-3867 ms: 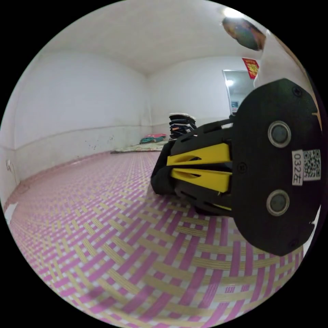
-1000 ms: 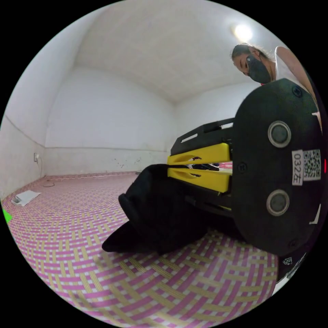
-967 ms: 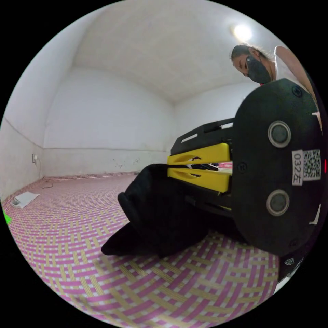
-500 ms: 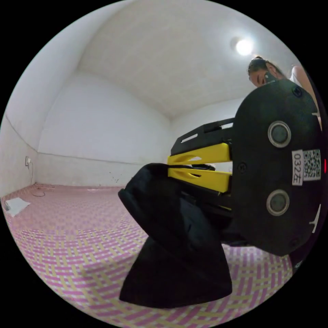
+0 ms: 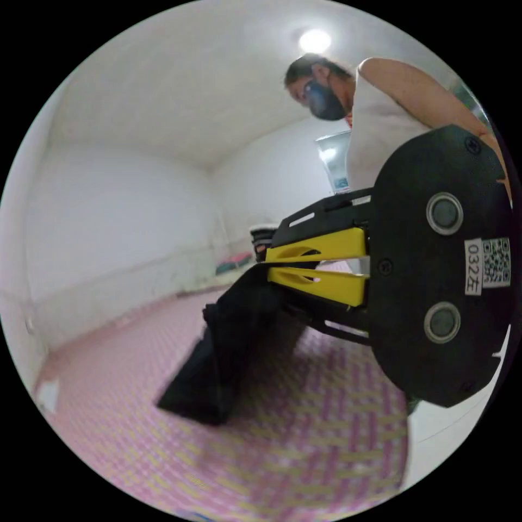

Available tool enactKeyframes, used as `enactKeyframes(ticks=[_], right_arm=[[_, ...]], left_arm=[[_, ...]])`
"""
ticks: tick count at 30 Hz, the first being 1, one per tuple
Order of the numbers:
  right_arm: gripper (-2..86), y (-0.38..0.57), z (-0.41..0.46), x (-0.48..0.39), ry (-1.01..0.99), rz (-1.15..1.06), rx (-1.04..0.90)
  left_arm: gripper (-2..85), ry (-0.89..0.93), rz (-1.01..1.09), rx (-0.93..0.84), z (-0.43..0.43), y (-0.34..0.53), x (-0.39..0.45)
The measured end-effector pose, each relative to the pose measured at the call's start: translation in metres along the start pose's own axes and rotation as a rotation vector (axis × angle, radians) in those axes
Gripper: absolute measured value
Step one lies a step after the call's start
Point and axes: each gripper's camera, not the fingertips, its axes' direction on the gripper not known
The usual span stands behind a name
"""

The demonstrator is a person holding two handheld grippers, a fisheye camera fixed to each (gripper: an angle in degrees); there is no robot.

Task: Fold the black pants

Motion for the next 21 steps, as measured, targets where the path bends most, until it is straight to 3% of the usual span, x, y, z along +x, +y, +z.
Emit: enactKeyframes(ticks=[3, 5, 9, 13, 17, 21], right_arm=[[4.2, 0.043, 0.085, 0.034, -0.159, 0.238, -0.21], [5.8, 0.055, 0.095, 0.058, -0.204, 0.348, -0.234], [9.4, 0.07, 0.048, 0.119, -0.196, 0.548, -0.11], [12.2, 0.092, 0.014, 0.176, -0.18, 0.824, 0.013], [12.3, 0.127, -0.003, 0.218, -0.178, 1.124, 0.081], [12.1, 0.177, -0.026, 0.235, -0.164, 1.328, 0.206]], left_arm=[[-0.9, -0.161, -0.284, -0.076, 0.006, 0.051, -0.086], [-0.8, -0.197, -0.381, -0.084, 0.01, 0.07, -0.113], [0.2, -0.188, -0.426, -0.034, 0.01, 0.078, -0.12], [6.9, -0.169, -0.465, -0.005, 0.009, 0.077, -0.123], [8.3, -0.08, -0.502, 0.169, -0.009, 0.09, -0.126], [8.5, -0.103, -0.537, 0.286, -0.023, 0.103, -0.127]])
